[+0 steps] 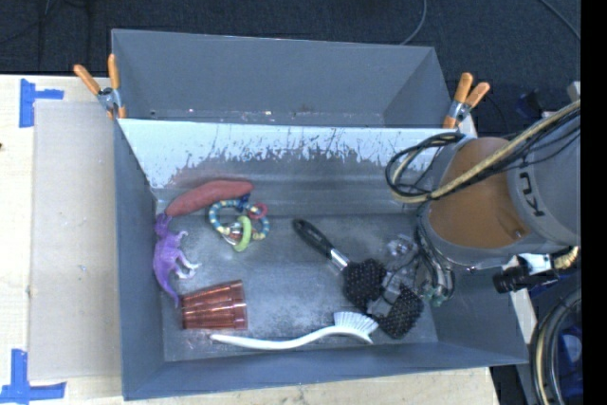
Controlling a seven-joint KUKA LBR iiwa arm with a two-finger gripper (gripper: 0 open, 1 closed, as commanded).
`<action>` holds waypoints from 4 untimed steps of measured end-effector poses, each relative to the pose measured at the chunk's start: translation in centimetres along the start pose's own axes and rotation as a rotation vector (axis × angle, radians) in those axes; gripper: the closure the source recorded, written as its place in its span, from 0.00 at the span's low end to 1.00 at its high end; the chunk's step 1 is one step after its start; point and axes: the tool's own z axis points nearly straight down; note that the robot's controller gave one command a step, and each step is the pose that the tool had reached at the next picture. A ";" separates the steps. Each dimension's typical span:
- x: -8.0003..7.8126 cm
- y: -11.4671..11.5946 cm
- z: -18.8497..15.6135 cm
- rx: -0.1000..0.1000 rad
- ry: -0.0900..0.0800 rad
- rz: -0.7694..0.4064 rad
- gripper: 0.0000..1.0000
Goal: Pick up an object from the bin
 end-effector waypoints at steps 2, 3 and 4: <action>0.0 -0.1 -3.0 0.002 0.003 -0.001 1.00; 0.3 -0.2 -4.7 0.006 0.015 -0.002 1.00; 0.2 -0.2 -6.8 0.004 0.011 -0.002 1.00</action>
Offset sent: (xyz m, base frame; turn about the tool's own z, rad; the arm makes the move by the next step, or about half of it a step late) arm 0.0000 0.0000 0.0502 0.0000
